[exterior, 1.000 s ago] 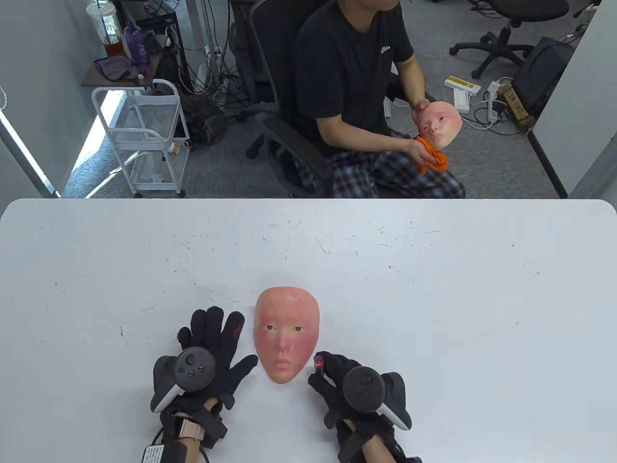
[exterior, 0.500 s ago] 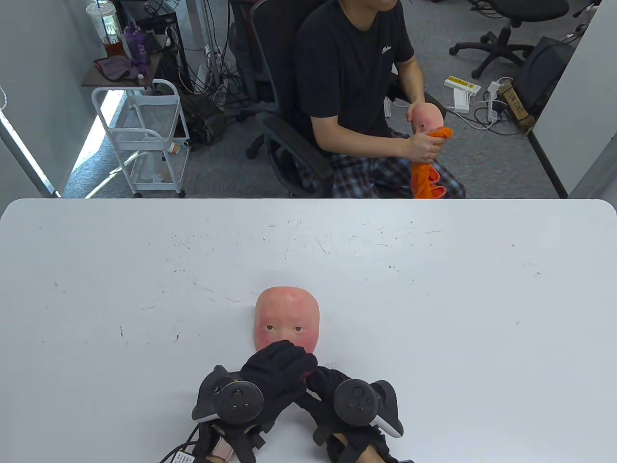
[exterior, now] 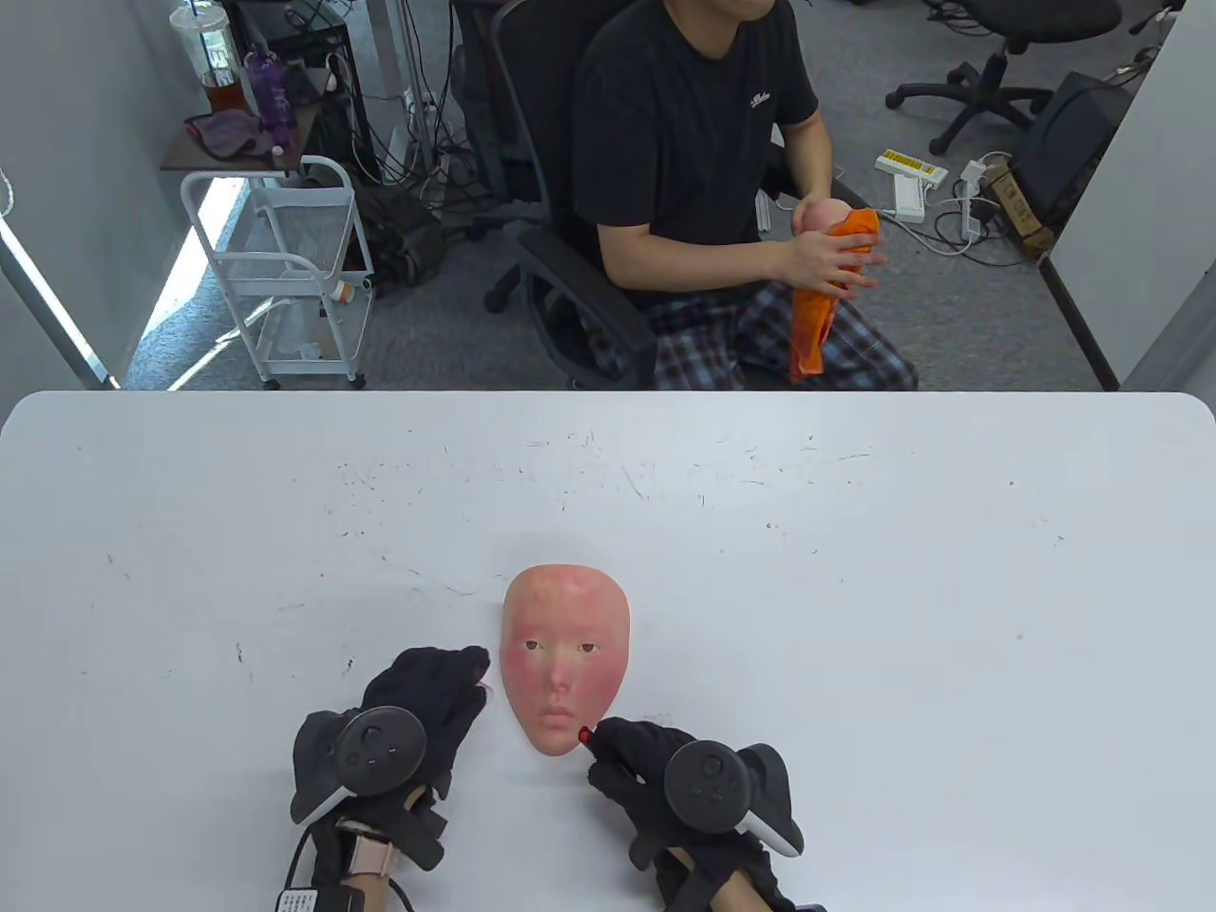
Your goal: Apply lipstick on mannequin lips
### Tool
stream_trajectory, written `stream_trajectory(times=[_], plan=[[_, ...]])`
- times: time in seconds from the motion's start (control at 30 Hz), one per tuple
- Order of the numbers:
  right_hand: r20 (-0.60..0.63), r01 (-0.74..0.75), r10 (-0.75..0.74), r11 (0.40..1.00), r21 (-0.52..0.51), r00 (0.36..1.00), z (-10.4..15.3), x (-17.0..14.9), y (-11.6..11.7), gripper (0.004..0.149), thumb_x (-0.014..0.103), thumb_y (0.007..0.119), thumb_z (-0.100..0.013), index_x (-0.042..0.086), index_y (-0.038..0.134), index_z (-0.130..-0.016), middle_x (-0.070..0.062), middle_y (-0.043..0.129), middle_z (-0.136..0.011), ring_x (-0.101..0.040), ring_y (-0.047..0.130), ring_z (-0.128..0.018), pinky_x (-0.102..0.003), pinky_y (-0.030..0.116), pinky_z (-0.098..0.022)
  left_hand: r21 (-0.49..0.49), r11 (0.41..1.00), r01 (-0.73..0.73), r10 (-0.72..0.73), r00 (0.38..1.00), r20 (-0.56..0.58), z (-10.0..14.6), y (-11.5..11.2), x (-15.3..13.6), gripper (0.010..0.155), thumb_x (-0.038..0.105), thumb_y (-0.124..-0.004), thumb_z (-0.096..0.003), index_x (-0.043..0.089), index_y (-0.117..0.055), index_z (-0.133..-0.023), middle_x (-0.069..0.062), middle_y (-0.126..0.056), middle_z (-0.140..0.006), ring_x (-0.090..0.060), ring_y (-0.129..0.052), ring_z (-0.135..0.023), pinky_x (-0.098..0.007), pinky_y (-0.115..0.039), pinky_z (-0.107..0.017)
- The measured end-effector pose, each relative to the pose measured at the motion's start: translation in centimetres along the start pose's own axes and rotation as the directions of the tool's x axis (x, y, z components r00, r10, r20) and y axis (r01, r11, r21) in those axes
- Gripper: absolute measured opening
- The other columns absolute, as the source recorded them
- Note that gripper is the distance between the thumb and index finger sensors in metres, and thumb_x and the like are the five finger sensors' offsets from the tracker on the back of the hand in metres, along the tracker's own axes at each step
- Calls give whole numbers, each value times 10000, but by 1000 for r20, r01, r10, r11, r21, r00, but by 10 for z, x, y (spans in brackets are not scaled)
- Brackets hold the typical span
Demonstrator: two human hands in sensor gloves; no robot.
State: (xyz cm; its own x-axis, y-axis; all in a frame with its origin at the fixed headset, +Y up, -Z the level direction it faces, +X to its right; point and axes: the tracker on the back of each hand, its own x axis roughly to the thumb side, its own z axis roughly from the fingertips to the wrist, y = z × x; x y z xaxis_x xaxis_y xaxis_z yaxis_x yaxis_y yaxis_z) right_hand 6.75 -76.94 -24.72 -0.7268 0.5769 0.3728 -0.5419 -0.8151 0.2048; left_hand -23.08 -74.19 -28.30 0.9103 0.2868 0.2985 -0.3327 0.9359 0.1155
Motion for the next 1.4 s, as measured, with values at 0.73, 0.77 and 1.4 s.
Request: stream_trajectory(times=[0.73,0.77,1.4], plan=[[36,-16,16,1000,2,999,0,4,4,532,419,829,-455,159,763,-914,-105,897,-835,-314,913,-650,-446,733,-499,-222,960,169,-195,975,-102,-6,-22,-2,503,361,-789,-498,289,-779,-995,-88,-848,-974,-369,-744,-918,-528,-654,-691],[37,-16,16,1000,2,999,0,5,4,531,419,828,-455,159,763,-914,-105,896,-836,-314,913,-650,-446,734,-499,-222,960,171,-197,975,-101,-6,-22,-2,509,363,-789,-498,285,-777,-1001,-88,-845,-979,-371,-741,-921,-529,-653,-691],[51,236,-231,962,-137,972,8,3,-4,523,439,840,-441,156,785,-877,-85,933,-774,-279,948,-583,-413,768,-447,-119,851,-512,525,838,150,0,-24,89,560,568,-731,-515,275,-716,-992,-75,-803,-938,-340,-730,-871,-496,-643,-669]])
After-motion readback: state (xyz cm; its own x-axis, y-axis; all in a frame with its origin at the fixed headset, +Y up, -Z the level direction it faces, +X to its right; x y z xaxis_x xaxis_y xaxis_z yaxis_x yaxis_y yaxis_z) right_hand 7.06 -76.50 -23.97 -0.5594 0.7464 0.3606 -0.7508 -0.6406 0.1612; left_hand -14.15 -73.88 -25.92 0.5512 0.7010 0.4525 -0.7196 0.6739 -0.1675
